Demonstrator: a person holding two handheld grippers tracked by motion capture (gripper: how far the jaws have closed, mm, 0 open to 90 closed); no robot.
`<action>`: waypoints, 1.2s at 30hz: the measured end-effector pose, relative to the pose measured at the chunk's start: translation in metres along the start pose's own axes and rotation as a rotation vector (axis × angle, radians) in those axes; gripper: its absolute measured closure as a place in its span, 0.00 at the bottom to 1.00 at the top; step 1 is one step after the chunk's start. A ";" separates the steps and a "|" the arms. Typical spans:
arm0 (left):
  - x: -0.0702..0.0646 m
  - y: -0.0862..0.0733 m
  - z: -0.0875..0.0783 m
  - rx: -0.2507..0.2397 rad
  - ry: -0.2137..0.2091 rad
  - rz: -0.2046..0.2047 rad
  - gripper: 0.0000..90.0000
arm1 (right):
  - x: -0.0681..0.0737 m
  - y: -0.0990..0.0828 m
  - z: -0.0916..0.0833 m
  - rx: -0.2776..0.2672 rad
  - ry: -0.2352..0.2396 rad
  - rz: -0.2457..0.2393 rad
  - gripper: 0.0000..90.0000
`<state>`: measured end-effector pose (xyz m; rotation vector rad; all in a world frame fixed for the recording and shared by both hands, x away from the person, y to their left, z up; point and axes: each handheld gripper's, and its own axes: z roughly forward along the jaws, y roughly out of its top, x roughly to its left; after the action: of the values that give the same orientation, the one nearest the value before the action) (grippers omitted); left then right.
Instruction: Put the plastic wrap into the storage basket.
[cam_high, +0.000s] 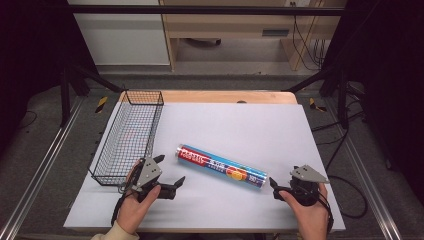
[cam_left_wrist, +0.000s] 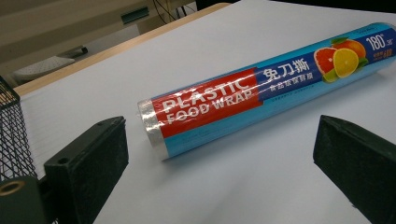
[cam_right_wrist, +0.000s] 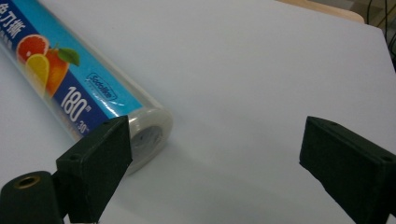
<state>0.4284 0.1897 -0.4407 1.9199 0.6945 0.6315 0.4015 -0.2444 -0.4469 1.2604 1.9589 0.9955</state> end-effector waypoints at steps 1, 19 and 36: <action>0.001 0.000 0.000 0.006 0.011 0.005 0.04 | 0.002 0.000 0.000 0.000 0.006 -0.011 0.11; 0.003 -0.002 -0.004 0.025 0.001 0.012 0.03 | 0.046 0.084 0.016 0.120 0.140 -0.422 0.10; 0.007 -0.002 -0.008 0.006 -0.073 0.057 0.03 | 0.077 0.100 0.081 0.336 0.439 -0.523 0.13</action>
<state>0.4273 0.1998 -0.4383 1.9645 0.5984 0.5922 0.4848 -0.1247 -0.4137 0.6399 2.6954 0.7301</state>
